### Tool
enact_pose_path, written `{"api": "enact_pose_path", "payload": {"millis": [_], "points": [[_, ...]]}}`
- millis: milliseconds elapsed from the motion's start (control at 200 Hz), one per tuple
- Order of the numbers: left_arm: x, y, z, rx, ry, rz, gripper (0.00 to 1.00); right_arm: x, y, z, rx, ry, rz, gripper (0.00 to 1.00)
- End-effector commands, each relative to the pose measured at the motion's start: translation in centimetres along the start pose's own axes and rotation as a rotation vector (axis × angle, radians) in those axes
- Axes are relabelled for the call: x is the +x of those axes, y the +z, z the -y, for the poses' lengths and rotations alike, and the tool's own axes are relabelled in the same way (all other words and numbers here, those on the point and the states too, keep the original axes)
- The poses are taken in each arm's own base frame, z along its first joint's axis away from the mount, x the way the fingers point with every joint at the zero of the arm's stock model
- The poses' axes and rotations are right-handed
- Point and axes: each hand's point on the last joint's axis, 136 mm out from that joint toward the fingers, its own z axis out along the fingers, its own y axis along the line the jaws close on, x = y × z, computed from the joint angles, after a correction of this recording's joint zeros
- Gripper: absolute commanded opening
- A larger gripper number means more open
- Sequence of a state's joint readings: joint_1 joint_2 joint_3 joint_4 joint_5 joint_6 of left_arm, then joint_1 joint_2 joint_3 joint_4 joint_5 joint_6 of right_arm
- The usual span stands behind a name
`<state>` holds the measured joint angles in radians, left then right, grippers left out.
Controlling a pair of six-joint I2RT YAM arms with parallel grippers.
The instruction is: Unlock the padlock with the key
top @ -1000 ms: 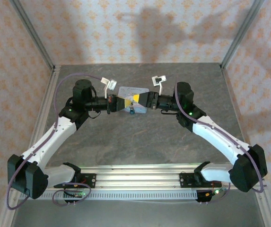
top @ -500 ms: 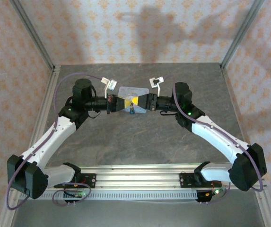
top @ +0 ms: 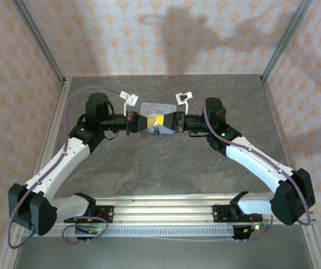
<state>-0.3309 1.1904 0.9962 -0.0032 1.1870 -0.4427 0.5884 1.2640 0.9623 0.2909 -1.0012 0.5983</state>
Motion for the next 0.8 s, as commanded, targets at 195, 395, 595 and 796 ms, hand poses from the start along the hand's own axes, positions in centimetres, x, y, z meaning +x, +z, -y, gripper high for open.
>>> {"api": "enact_pose_path", "payload": {"millis": [195, 395, 595, 796], "points": [[-0.6, -0.3, -0.2, -0.053, 0.027, 0.008, 0.05, -1.1, -0.3, -1.4, -0.002, -0.085, 0.041, 0.0], [-2.6, -2.3, -0.8, -0.211, 0.06, 0.181, 0.5, -2.1, -0.7, 2.0, 0.176, -0.06, 0.104, 0.0], [-1.0, -4.2, -4.0, -0.411, 0.004, 0.212, 0.62, -2.5, -0.4, 3.6, 0.243, -0.054, 0.102, 0.0], [-1.0, -1.7, -3.9, -0.149, -0.14, 0.276, 0.61, -2.7, 0.6, 2.2, 0.15, -0.057, 0.065, 0.0]]}}
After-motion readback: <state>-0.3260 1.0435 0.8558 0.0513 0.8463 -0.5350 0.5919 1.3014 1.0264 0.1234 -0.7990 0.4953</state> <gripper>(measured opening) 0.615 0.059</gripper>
